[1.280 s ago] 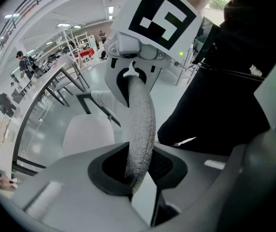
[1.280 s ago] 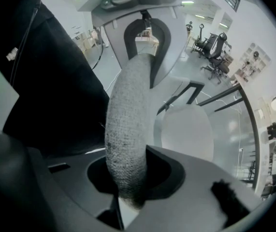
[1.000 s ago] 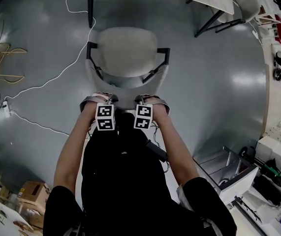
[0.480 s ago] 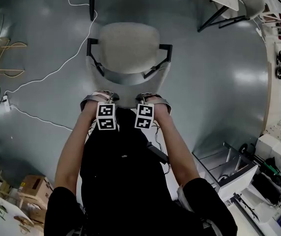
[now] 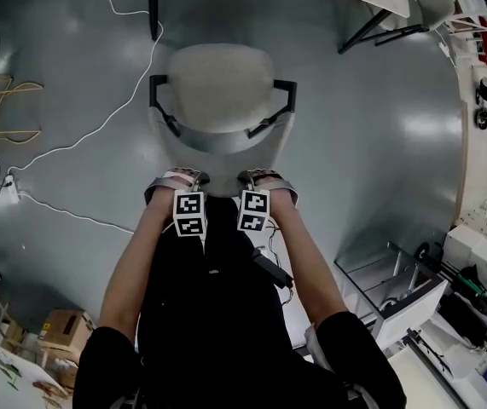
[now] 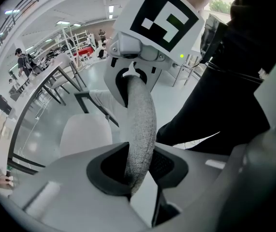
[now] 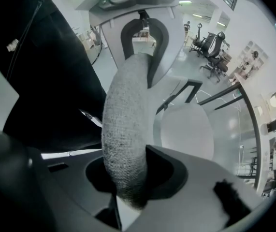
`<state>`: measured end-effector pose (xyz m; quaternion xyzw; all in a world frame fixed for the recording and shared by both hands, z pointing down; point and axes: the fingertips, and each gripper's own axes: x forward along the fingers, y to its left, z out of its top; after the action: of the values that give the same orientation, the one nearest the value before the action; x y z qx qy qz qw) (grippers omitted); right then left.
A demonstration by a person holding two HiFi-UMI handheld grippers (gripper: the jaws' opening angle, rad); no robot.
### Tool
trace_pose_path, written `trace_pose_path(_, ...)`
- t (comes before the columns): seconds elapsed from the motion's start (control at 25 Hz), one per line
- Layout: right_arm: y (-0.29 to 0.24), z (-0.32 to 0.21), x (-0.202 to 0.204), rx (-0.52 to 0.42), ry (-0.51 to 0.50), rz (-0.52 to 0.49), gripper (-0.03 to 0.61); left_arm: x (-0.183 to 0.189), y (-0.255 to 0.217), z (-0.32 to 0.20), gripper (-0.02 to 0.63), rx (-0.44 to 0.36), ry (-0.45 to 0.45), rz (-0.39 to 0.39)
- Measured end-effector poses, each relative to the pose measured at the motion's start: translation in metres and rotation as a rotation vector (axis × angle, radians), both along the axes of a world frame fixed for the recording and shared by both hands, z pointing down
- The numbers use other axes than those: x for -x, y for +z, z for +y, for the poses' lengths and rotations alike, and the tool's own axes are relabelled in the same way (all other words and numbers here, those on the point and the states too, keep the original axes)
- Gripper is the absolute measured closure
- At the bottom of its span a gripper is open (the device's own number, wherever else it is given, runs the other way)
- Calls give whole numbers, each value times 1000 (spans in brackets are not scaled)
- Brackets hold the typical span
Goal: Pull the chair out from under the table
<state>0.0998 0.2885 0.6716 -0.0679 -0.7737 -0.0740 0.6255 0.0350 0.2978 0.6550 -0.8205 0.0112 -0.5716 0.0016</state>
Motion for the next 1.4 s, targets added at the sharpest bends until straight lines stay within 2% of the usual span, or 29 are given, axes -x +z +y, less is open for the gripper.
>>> trace_pose_path(0.2, 2, -1, 0, 10, 15, 9, 453, 0, 2, -1, 503, 4, -12, 8)
trace_pose_path(0.44, -1, 4, -1, 50, 34, 15, 403, 0, 1, -1, 460, 41, -68, 33)
trace_pose_path(0.68, -12, 4, -1, 58, 55, 13, 397, 5, -4, 5, 408, 76, -105, 44)
trace_pose_path(0.92, -34, 4, -4, 70, 83, 11, 396, 12, -22, -1, 405, 75, -119, 56)
trace_pose_path(1.04, -55, 2, -1, 79, 108, -17, 396, 18, -37, -3, 405, 98, -180, 98)
trace_pose_path(1.2, -75, -4, 0, 55, 195, -98, 397, 26, -66, -11, 405, 99, -300, 191)
trace_pose_path(1.4, -121, -28, 8, -31, 367, -247, 398, 31, -108, -31, 407, 25, -382, 282)
